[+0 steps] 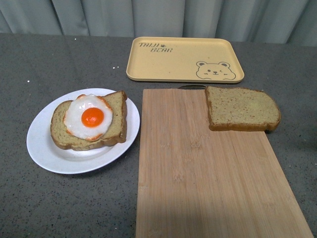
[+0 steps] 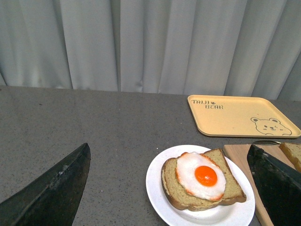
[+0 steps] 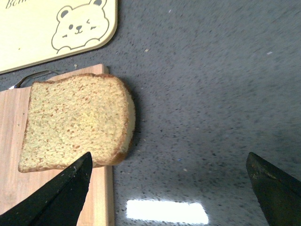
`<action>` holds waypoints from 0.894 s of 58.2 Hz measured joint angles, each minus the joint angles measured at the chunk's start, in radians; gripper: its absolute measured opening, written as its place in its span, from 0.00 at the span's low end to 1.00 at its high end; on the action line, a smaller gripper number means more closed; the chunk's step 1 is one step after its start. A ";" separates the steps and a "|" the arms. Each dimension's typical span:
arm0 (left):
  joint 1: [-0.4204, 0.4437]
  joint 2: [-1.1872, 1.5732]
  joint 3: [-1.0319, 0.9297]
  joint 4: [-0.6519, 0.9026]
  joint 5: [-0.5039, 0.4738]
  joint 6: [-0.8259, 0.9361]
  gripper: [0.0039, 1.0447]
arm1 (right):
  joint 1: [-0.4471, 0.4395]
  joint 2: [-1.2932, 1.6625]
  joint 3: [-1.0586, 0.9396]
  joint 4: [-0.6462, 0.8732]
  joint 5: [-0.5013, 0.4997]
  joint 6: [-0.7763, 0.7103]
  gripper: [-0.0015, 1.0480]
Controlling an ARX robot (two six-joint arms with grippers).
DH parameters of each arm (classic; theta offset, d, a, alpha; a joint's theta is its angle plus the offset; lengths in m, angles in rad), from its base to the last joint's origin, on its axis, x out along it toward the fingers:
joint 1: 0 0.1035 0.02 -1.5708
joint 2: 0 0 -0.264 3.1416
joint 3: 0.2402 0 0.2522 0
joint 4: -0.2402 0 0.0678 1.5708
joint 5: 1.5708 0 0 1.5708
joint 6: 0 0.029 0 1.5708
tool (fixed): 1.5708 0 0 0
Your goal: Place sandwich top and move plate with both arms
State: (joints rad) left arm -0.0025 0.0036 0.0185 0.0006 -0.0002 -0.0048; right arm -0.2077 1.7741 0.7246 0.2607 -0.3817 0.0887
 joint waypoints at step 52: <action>0.000 0.000 0.000 0.000 0.000 0.000 0.94 | 0.149 0.409 0.374 -0.200 -0.135 0.298 0.38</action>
State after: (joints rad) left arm -0.0025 0.0036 0.0185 0.0006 -0.0002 -0.0048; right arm -0.0589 2.1830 1.0988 0.0612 -0.5167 0.3870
